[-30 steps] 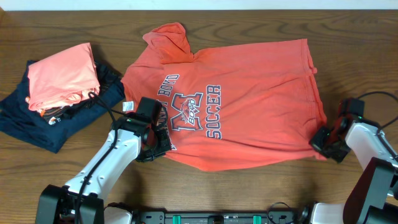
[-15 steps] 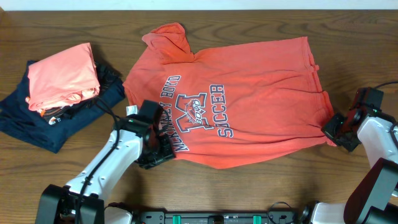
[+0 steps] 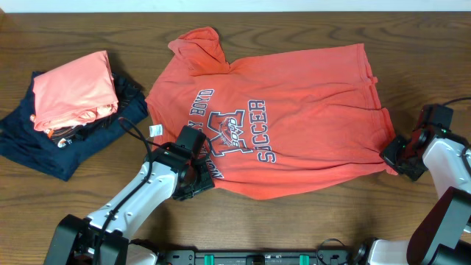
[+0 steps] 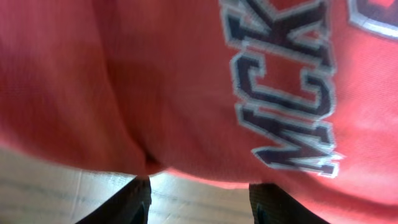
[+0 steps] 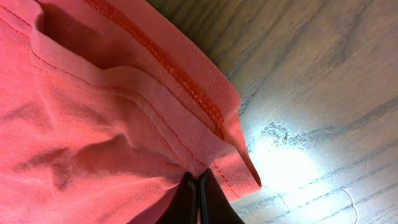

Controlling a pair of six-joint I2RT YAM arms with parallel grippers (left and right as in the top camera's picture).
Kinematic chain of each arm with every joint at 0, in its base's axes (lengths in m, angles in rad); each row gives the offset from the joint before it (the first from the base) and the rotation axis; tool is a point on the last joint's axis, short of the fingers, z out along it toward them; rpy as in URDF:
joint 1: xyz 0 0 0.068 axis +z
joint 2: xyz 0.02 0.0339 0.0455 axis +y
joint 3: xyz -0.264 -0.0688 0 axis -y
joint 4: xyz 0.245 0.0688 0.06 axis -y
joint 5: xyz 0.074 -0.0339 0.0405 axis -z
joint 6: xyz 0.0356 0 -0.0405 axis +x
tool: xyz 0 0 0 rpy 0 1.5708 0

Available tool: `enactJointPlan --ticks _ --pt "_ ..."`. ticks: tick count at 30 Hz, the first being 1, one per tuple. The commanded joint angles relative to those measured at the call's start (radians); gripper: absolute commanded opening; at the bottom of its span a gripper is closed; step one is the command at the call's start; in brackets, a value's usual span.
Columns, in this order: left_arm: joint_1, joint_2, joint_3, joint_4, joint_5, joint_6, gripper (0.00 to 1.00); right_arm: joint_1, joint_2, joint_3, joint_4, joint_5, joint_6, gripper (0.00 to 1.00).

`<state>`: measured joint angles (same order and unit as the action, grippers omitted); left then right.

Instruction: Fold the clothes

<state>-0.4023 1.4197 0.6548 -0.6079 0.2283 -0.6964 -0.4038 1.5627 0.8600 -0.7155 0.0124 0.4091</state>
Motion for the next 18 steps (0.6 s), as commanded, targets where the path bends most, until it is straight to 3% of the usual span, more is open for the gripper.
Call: enactJointPlan --ticks 1,15,16,18 --pt "-0.002 0.022 -0.006 0.012 -0.038 -0.025 0.52 -0.008 0.005 0.011 -0.008 0.006 -0.014 0.01" --pt "-0.002 0.074 -0.005 0.020 0.032 -0.042 0.52 -0.008 0.005 0.011 -0.010 0.006 -0.014 0.02" --pt "-0.002 0.074 -0.005 0.024 0.032 -0.042 0.48 -0.008 0.005 0.011 -0.010 0.006 -0.014 0.02" --pt "-0.002 0.074 -0.005 0.034 0.020 -0.042 0.29 -0.008 0.005 0.011 -0.010 0.006 -0.014 0.01"
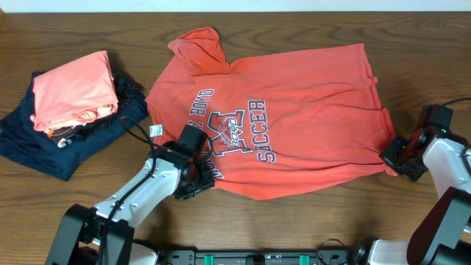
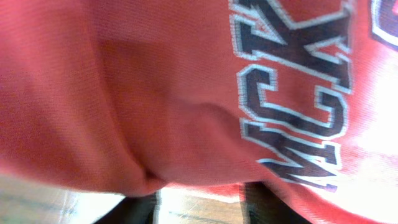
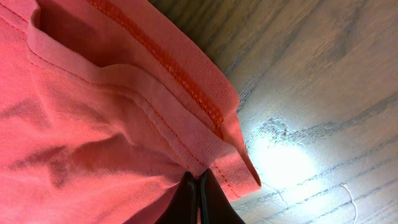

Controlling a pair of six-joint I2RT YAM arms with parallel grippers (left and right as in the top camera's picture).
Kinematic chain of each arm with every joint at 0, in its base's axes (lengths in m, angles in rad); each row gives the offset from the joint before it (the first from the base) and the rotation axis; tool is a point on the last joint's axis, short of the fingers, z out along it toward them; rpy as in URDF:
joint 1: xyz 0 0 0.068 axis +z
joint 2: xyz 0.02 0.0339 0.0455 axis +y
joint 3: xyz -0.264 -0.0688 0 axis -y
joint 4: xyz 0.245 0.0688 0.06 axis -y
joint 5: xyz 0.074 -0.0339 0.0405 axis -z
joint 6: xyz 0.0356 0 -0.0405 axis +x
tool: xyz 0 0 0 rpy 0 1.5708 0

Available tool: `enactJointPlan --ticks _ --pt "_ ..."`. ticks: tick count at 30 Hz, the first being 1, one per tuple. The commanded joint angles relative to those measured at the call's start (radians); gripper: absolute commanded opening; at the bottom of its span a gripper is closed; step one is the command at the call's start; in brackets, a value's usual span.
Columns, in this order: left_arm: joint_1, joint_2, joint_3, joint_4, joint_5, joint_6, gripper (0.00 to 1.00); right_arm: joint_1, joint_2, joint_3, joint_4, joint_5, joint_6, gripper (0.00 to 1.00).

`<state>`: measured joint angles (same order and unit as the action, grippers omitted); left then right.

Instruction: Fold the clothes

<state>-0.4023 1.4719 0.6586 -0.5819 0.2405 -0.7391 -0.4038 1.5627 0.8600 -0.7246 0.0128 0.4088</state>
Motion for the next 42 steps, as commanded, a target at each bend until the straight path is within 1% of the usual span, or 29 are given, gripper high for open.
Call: enactJointPlan --ticks 1,3,4,5,8,10,14,16,19,21,23,27,28,29,30,31,33,36,38,42 --pt "-0.002 0.022 -0.009 0.016 0.008 0.001 0.24 -0.008 0.005 0.011 -0.001 0.006 -0.014 0.02" --pt "-0.002 0.023 -0.009 0.028 0.008 0.000 0.19 -0.008 0.005 0.011 -0.002 0.006 -0.017 0.02" --pt "-0.002 0.023 -0.009 0.028 0.008 0.000 0.11 -0.008 0.005 0.011 -0.002 0.006 -0.022 0.02" --pt "-0.002 0.023 -0.009 0.027 0.008 0.001 0.06 -0.008 0.005 0.011 -0.002 0.006 -0.022 0.02" --pt "-0.002 0.022 -0.008 0.006 0.010 0.001 0.06 -0.008 0.005 0.011 -0.002 0.006 -0.021 0.02" --pt "0.002 0.017 -0.002 -0.039 0.010 0.018 0.06 -0.008 0.005 0.011 -0.001 0.006 -0.021 0.02" --pt "0.062 -0.023 0.069 -0.237 0.009 0.166 0.06 -0.011 0.005 0.011 0.005 0.008 -0.021 0.01" --pt "0.124 -0.048 0.137 -0.356 0.009 0.262 0.06 -0.022 0.005 0.011 0.006 0.014 -0.021 0.01" --pt "0.220 -0.072 0.230 -0.483 0.009 0.373 0.06 -0.049 0.005 0.011 0.011 0.013 -0.021 0.01" --pt "0.279 -0.081 0.274 -0.522 0.009 0.414 0.06 -0.067 0.005 0.011 0.011 0.012 -0.021 0.01" --pt "0.322 -0.083 0.286 -0.522 0.013 0.413 0.06 -0.075 0.005 0.011 0.007 0.009 -0.021 0.01" --pt "0.340 -0.069 0.275 -0.504 0.013 0.413 0.06 -0.073 0.005 0.011 0.005 0.004 -0.021 0.01" --pt "0.339 -0.065 0.272 -0.503 0.013 0.413 0.13 -0.073 0.005 0.011 0.005 0.001 -0.021 0.01" --pt "0.339 -0.061 0.269 -0.501 0.013 0.413 0.34 -0.073 0.005 0.011 0.005 -0.003 -0.021 0.01" --pt "0.338 -0.058 0.266 -0.497 0.013 0.409 0.51 -0.073 0.005 0.011 0.005 -0.009 -0.021 0.01" --pt "0.338 -0.055 0.262 -0.493 0.013 0.405 0.58 -0.073 0.005 0.011 0.006 -0.017 -0.021 0.01" --pt "0.338 -0.054 0.261 -0.498 0.040 0.405 0.65 -0.073 0.005 0.011 0.006 -0.018 -0.021 0.01" --pt "0.330 -0.054 0.261 -0.523 0.125 0.405 0.70 -0.073 0.005 0.011 0.006 -0.018 -0.021 0.01" --pt "0.311 -0.054 0.258 -0.552 0.138 0.397 0.71 -0.073 0.005 0.011 0.006 -0.018 -0.021 0.01" --pt "0.241 -0.054 0.198 -0.569 0.137 0.322 0.72 -0.073 0.005 0.011 0.006 -0.018 -0.021 0.01"
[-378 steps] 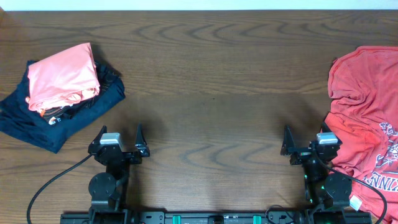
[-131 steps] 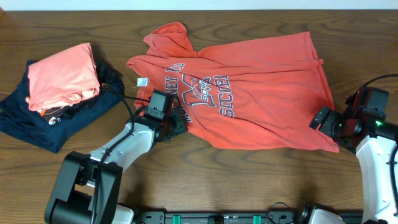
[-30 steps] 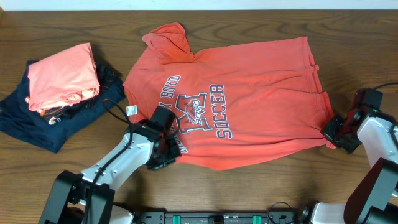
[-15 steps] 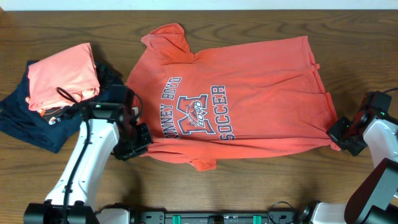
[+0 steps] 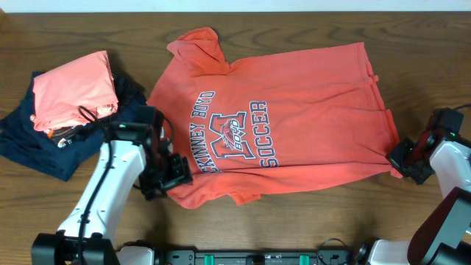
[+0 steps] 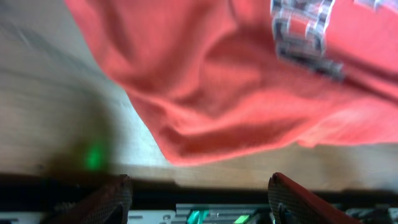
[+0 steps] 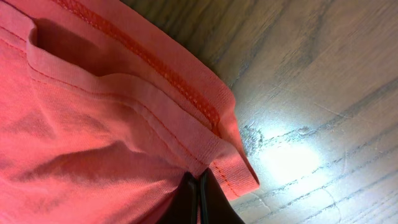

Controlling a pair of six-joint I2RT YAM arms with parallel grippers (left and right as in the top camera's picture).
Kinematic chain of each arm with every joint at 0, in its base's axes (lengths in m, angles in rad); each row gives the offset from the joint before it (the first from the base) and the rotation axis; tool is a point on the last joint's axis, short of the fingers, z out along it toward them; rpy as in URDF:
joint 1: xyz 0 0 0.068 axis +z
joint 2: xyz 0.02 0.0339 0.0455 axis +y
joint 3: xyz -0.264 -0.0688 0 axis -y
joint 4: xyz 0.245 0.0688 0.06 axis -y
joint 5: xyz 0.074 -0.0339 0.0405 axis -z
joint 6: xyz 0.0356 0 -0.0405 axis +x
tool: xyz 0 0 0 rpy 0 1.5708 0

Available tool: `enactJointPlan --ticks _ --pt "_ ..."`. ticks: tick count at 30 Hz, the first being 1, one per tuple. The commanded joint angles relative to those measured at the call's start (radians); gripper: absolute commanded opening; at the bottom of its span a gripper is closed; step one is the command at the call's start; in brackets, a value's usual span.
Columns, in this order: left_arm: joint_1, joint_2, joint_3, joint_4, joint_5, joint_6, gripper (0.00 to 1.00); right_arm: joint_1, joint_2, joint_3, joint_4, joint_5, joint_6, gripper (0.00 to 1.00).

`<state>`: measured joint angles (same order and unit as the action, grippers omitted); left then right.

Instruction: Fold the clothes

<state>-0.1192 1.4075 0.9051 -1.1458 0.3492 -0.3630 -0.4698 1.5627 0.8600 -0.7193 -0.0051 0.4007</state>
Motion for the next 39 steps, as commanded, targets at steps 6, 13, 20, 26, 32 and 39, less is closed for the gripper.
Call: enactJointPlan --ticks 6,13,20,26,32,39 --pt "-0.152 0.010 -0.174 0.072 0.024 -0.133 0.72 -0.007 0.005 0.011 0.002 0.000 -0.013 0.01" --pt "-0.226 0.010 -0.248 0.349 -0.126 -0.132 0.77 -0.007 0.005 0.011 0.000 0.000 -0.013 0.01" --pt "-0.229 0.011 -0.249 0.419 -0.163 -0.153 0.74 -0.007 0.005 0.011 -0.003 0.000 -0.013 0.01" --pt "-0.229 0.011 -0.249 0.422 -0.115 -0.182 0.26 -0.007 0.005 0.011 -0.007 0.000 -0.013 0.01" --pt "-0.220 0.008 -0.237 0.388 0.027 -0.161 0.06 -0.009 0.004 0.012 -0.016 0.001 -0.022 0.01" --pt "-0.100 -0.029 -0.045 -0.030 0.143 0.082 0.06 -0.091 -0.034 0.098 -0.197 0.008 -0.032 0.01"
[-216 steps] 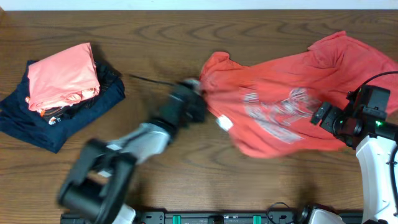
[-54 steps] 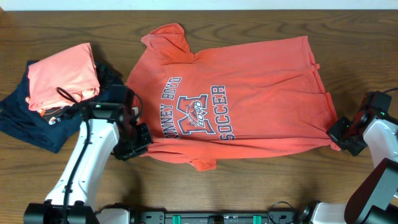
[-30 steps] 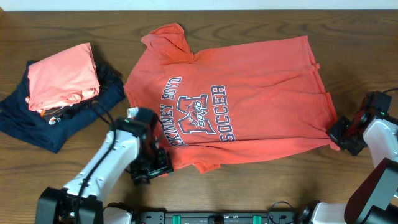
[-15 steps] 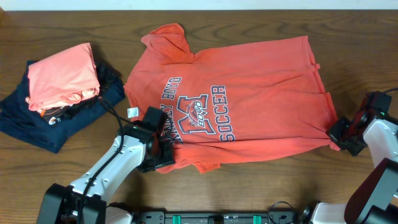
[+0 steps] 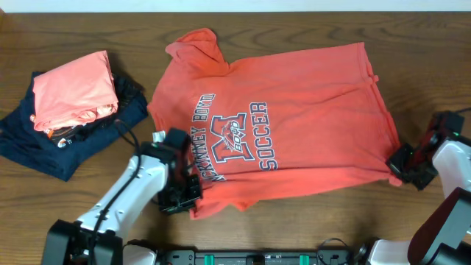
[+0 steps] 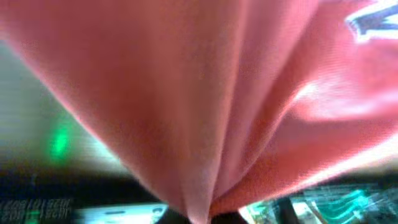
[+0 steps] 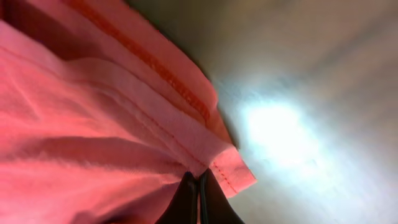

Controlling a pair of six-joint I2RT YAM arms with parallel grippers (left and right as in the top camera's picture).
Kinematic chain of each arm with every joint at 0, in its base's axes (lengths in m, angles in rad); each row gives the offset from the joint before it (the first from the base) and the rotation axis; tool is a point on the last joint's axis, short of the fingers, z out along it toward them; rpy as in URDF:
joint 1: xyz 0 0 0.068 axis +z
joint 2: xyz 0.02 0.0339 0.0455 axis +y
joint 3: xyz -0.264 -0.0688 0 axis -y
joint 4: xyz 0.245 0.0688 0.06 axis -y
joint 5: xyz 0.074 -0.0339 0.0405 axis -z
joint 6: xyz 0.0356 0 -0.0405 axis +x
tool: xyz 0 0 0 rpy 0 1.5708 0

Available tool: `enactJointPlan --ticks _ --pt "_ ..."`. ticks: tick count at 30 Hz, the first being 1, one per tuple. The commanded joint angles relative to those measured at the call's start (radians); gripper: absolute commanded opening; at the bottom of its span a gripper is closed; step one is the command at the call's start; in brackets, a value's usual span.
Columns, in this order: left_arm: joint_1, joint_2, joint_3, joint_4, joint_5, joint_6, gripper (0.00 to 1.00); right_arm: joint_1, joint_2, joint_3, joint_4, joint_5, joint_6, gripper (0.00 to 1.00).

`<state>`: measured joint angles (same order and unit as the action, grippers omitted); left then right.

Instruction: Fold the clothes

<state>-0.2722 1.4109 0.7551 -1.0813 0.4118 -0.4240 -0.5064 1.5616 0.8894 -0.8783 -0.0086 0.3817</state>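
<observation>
An orange T-shirt [image 5: 294,110] with "SOCCER" printed on it lies spread face up on the wooden table [image 5: 309,228]. My left gripper [image 5: 184,193] sits at the shirt's near-left edge. In the left wrist view the orange cloth [image 6: 205,93] bunches down into the left gripper [image 6: 199,218], which is shut on it. At the near-right corner my right gripper [image 5: 403,163] is shut on the stitched hem [image 7: 155,81], its two dark fingers pressed together at the right gripper [image 7: 198,182].
A folded salmon garment [image 5: 73,88] lies on a dark navy one [image 5: 44,147] at the far left of the table. Bare wood [image 7: 311,93] lies beyond the shirt's right hem. The arm bases stand along the near edge.
My left gripper was open just left of the shirt's near-left edge; it now sits a little to the right and nearer, shut on that edge. My right gripper still holds the hem corner.
At first my left gripper stood open over the print near the shirt's near edge, with the left part tucked. Later it was open to the left with more lettering showing. Now it grips that edge. My right gripper held the hem corner throughout.
</observation>
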Motion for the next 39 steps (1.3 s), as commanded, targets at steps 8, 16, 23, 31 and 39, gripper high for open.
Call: enactJointPlan --ticks 8,16,23,31,39 --pt "0.231 -0.088 0.345 -0.408 0.105 0.305 0.06 -0.163 -0.163 0.217 -0.194 0.003 -0.076 0.01" --pt "0.263 -0.132 0.369 -0.428 0.158 0.342 0.06 -0.158 -0.234 0.221 -0.212 -0.042 -0.098 0.01" --pt "0.263 -0.117 0.364 -0.203 0.139 0.298 0.06 -0.069 -0.217 0.220 -0.032 -0.151 -0.138 0.01" --pt "0.263 -0.033 0.327 0.134 0.013 0.156 0.06 0.076 -0.092 0.220 0.169 -0.156 -0.159 0.01" --pt "0.263 0.135 0.327 0.340 -0.013 0.155 0.25 0.130 0.085 0.220 0.365 -0.177 -0.135 0.03"
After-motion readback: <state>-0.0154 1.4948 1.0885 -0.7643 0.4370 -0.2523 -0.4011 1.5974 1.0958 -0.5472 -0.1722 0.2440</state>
